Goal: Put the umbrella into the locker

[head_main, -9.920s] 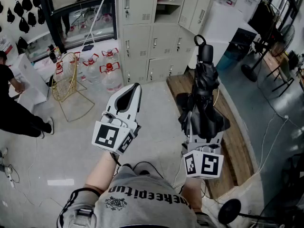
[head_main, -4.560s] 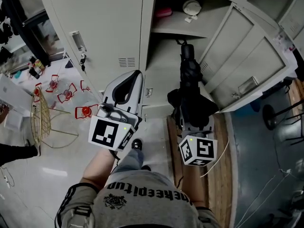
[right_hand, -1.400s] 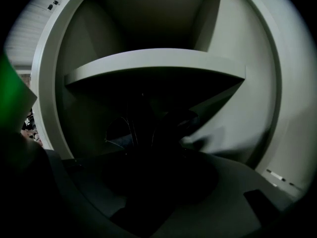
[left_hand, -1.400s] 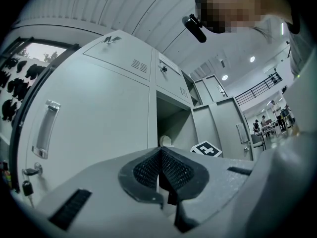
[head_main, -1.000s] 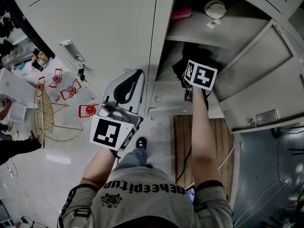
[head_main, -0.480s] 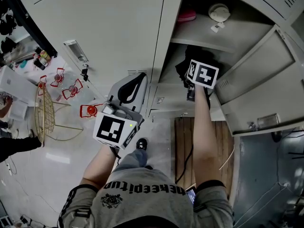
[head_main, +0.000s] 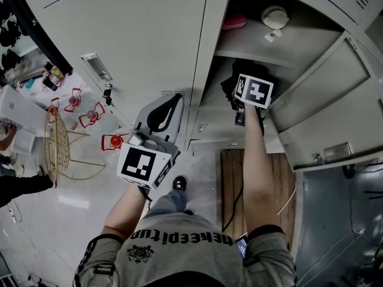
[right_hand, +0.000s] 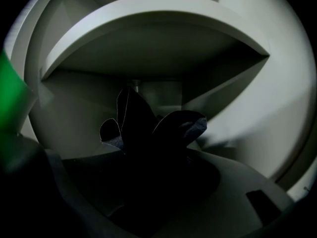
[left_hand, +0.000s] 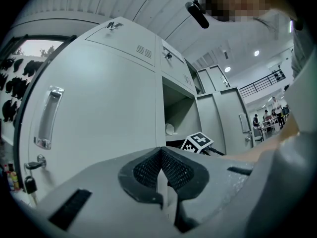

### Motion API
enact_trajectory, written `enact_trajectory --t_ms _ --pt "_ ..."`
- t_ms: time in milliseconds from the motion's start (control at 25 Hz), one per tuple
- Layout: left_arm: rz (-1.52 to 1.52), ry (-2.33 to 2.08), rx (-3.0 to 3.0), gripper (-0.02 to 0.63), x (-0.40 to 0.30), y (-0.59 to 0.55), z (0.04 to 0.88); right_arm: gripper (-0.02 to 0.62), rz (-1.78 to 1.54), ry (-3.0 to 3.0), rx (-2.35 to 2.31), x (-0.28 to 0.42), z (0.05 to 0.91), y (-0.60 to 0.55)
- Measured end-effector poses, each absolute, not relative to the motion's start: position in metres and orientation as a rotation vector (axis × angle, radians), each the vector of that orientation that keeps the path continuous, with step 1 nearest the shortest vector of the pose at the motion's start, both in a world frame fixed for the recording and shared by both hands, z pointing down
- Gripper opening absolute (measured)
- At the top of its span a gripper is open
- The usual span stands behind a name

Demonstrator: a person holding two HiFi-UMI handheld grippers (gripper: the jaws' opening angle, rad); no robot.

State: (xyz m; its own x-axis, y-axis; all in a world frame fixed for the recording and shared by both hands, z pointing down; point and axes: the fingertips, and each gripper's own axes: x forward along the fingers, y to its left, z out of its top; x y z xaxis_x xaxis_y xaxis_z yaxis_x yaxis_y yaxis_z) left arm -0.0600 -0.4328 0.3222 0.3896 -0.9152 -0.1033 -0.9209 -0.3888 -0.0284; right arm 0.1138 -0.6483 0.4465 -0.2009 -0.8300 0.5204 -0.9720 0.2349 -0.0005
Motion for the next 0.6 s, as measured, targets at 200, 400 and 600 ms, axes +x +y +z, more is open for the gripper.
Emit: enact_trajectory --t_ms 200,400,600 --pt "0.108 1.689 -2.55 0.003 -0.061 -0.43 0.322 0.186 0.456 -2.101 1.643 0.113 0.446 -0.649" --pt "0.117 1.689 -2.551 0.003 -0.061 -0.427 0.322 0.202 0.427 -2.148 1.657 0.114 0.441 -0.644" --pt "0.125 1.679 -2.561 0.003 -0.058 -0.426 0.321 0.233 0.406 -2.236 1.663 0.111 0.424 -0.633"
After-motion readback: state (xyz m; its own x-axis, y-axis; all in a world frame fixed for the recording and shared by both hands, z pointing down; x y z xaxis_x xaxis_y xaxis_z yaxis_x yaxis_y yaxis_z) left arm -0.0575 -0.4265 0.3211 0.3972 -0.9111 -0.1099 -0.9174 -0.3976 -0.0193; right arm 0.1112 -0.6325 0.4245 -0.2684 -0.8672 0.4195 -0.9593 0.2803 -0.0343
